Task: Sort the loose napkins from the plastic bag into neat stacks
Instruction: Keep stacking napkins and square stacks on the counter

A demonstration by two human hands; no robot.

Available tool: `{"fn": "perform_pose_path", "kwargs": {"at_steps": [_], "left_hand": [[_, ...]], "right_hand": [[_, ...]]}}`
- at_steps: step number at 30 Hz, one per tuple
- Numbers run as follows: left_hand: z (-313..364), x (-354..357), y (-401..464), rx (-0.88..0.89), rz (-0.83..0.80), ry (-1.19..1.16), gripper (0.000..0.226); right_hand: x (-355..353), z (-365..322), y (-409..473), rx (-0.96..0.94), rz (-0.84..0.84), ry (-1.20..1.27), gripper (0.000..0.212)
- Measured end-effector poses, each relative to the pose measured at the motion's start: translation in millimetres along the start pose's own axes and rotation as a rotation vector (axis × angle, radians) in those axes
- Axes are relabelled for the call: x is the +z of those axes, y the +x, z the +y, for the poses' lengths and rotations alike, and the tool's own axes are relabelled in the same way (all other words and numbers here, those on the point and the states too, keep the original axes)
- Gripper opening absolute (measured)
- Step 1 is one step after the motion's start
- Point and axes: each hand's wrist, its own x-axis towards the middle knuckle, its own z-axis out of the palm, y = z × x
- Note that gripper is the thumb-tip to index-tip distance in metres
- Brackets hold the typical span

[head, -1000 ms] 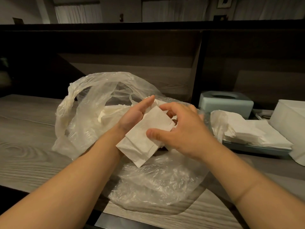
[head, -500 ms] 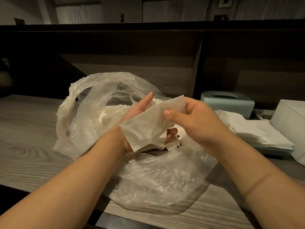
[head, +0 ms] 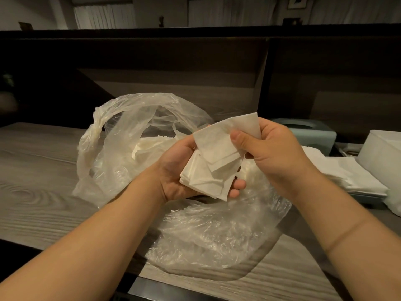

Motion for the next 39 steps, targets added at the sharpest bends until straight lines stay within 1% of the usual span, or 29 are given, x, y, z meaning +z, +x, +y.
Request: {"fn": "perform_pose_path", "kwargs": {"at_steps": [7,9,11,13,14,15,17,18,20,22,24,26,28,29,31,33,36,38,39], "left_hand": [[1.2,-3.1,0.2,-0.018,-0.023,-0.017,0.073],[2.9,-1.0,-1.0,-0.016,-0.029,-0.018,0.071],[3.2,-0.6,-1.9,0.003,-0.016,-0.016,0.07],[2.2,-3.5,-0.3,0.013,0.017,-0.027,0.069],[1.7,-4.4,0.4,0.011,0.026,-0.032,0.066],[1.1,-4.3,0.9,0.013,0.023,-0.037,0.062],[1.1,-3.2,0.8,0.021,0.007,-0.038,0.054],[1.3,-1.9,0.1,0.021,0.021,-0.022,0.055],[1.6,0.9,-1.4,0.014,0.035,0.017,0.06],[1.8,1.5,-2.1,-0.004,0.024,0.035,0.065],[1.5,-0.4,-2.5,-0.025,-0.015,0.065,0.07],[0.6,-2.1,-3.2,-0.018,-0.065,0.07,0.073],[0.6,-3.1,-3.5,0.024,-0.087,0.056,0.068],[0.6,-2.7,-3.6,0.049,-0.082,0.048,0.067],[1.8,-3.3,-3.3,0.099,-0.011,0.016,0.071],[4.8,-4.8,-2.8,0.16,0.089,-0.052,0.071],[9.9,-5.0,-4.0,0.244,0.144,-0.176,0.06],[12.1,-5.7,-4.7,0.276,0.167,-0.236,0.057],[12.6,-5.9,-4.9,0.286,0.17,-0.251,0.057]], "right_hand": [[7.8,4.1,-2.5,-0.047,0.086,-0.005,0.01],[4.7,-0.2,-1.4,-0.029,0.09,0.058,0.011],[0.3,-5.3,-0.7,0.017,0.03,0.217,0.012],[-4.5,-8.1,-0.3,0.039,-0.076,0.337,0.028],[-5.5,-8.8,-0.8,0.034,-0.127,0.31,0.034],[-6.0,-8.7,-1.4,0.033,-0.159,0.242,0.034],[-6.0,-7.4,-2.5,0.029,-0.203,0.048,0.019],[-5.4,-6.8,-3.6,0.021,-0.22,-0.057,0.013],[-2.5,-5.3,-6.2,0.003,-0.252,-0.242,0.007],[2.0,-5.1,-8.9,-0.028,-0.24,-0.325,0.006],[5.8,-4.4,-10.5,-0.058,-0.211,-0.311,0.007],[8.7,-2.9,-11.0,-0.072,-0.166,-0.274,0.014],[9.2,0.2,-8.5,-0.071,-0.067,-0.249,0.026],[8.8,1.6,-6.4,-0.061,-0.005,-0.231,0.027],[7.6,2.6,-1.9,-0.023,0.117,-0.192,0.019],[5.1,4.3,2.4,0.024,0.162,-0.191,0.007],[2.7,9.0,3.4,0.033,0.059,-0.348,0.011],[2.8,8.7,-0.3,0.042,-0.075,-0.525,0.008],[3.2,8.4,-2.4,0.052,-0.143,-0.617,0.011]]}}
